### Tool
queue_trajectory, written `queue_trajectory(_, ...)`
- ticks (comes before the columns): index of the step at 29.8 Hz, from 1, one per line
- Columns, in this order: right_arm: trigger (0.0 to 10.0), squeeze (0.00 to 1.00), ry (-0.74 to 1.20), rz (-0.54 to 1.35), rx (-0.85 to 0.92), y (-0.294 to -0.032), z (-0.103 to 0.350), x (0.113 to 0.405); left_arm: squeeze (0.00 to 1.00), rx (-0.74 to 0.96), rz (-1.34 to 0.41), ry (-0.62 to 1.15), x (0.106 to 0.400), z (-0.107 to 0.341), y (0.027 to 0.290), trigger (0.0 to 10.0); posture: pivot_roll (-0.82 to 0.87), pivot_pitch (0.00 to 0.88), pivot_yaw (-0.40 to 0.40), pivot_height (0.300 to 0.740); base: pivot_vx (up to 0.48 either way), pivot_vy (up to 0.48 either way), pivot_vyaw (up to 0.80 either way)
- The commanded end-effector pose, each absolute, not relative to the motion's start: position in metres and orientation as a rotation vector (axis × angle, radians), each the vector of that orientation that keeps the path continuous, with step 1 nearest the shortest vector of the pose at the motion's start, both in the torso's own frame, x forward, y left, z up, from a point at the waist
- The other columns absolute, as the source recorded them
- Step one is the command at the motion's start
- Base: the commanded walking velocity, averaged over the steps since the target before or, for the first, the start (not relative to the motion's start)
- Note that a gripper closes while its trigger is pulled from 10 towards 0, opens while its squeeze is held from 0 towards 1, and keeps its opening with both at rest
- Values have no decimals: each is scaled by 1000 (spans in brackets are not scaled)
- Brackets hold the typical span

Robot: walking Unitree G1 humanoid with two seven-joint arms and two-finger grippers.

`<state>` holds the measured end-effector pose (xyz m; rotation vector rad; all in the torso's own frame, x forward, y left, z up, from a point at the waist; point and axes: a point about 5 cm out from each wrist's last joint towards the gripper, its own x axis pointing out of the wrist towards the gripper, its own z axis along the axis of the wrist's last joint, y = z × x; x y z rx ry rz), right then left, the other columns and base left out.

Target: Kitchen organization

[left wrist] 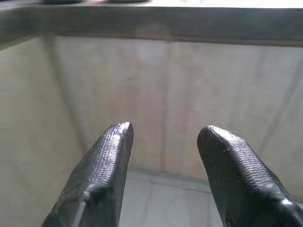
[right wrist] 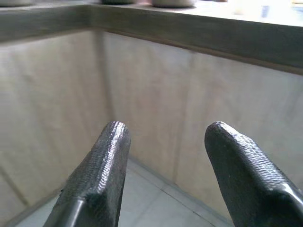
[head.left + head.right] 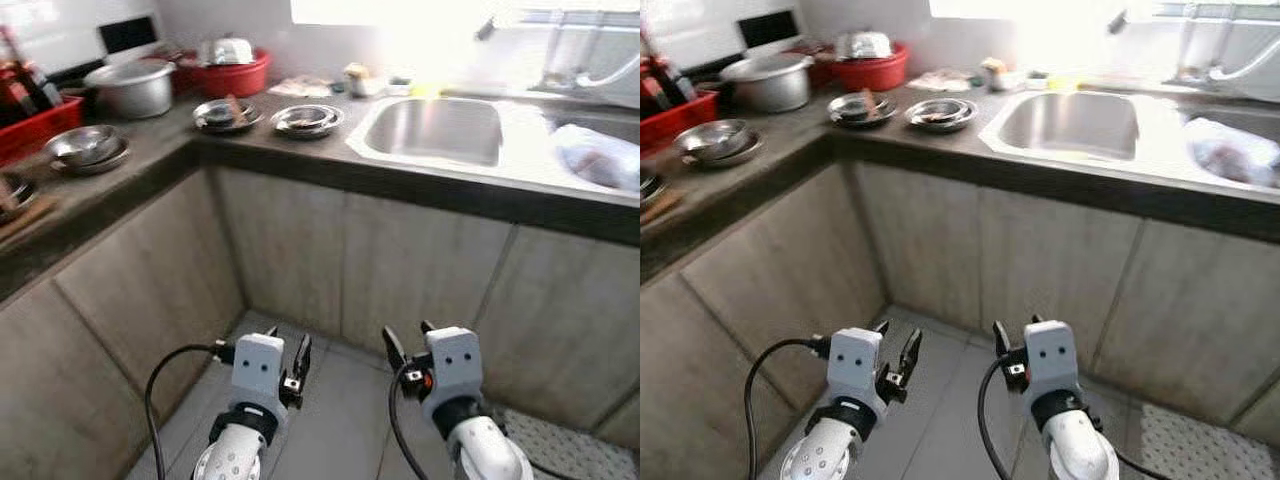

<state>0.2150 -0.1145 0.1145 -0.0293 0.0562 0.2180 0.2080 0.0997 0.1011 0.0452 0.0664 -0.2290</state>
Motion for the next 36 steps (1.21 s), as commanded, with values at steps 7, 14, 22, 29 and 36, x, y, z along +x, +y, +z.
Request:
queue_trajectory(7,10000,0,53,235,-32,-112,113,216,0,53,-239,78,207,97,97,10000,20,0,4,740,0,0,800)
queue_trajectory(14,10000,0,83,223,-22,-112,108,220,0,56,-253,80,207,95,96,10000,17,0,4,740,110,0,457)
queue_trajectory(22,10000,0,81,251,-7,-107,108,218,0,54,-256,80,208,95,95,10000,22,0,0,740,262,0,0)
queue_trajectory(29,10000,0,68,283,-28,-105,110,218,0,57,-261,77,208,96,94,10000,24,0,1,740,262,0,114)
queue_trajectory(36,10000,0,72,284,-31,-104,110,219,0,59,-264,77,209,96,94,10000,26,0,1,740,261,0,800)
